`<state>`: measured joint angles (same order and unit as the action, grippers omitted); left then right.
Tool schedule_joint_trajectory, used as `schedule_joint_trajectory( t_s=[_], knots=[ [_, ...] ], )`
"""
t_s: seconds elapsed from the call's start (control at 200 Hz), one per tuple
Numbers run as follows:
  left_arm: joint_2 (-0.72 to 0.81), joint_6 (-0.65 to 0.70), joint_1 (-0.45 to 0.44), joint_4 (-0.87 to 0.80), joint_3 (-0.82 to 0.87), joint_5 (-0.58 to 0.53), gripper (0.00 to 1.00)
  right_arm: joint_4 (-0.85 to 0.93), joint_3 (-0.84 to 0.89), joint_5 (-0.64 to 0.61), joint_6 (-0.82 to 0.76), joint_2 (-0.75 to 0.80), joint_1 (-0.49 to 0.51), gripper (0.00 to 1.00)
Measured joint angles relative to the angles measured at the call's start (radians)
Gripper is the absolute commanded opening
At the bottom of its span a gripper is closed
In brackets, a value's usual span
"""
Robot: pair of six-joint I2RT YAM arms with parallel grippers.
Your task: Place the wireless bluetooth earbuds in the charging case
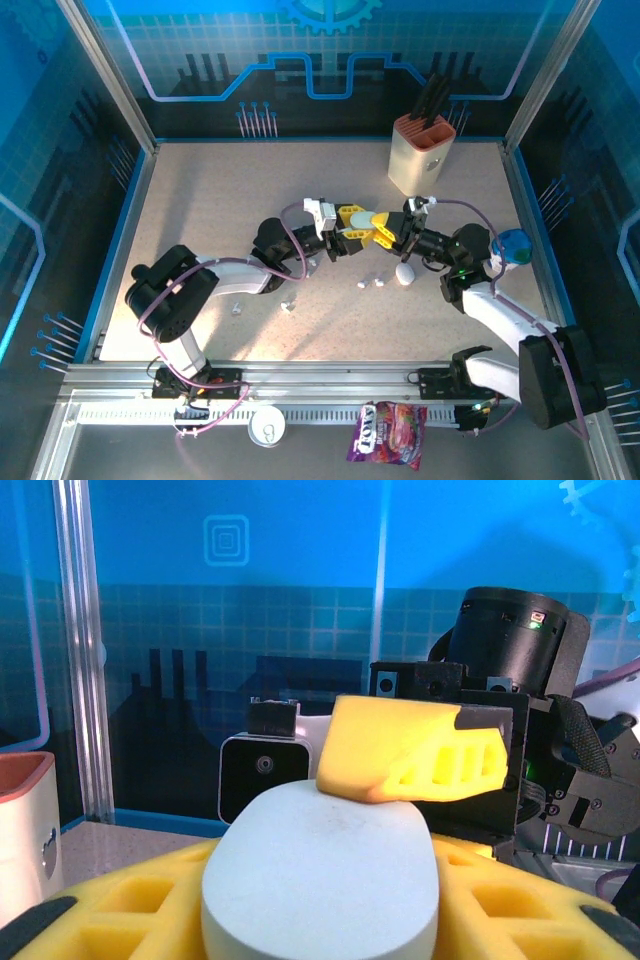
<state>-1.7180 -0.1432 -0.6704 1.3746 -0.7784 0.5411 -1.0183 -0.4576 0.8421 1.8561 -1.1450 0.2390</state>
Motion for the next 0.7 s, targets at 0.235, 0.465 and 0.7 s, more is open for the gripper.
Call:
schedule_joint_trajectory(
  t_s=[0.235, 0.465, 0.7],
  knots=[
    [-0.004, -0.009, -0.002, 0.000, 0.000, -0.001, 0.53, -0.026, 0.000, 0.000, 0.011, 0.000, 0.000, 0.09],
    [-0.004, -0.010, -0.007, 0.000, 0.000, 0.002, 0.43, -0.031, 0.005, -0.003, 0.011, 0.003, -0.003, 0.09],
    [-0.004, -0.013, -0.008, 0.000, 0.000, 0.010, 0.28, -0.026, 0.008, -0.002, 0.011, 0.014, -0.005, 0.23]
  ],
)
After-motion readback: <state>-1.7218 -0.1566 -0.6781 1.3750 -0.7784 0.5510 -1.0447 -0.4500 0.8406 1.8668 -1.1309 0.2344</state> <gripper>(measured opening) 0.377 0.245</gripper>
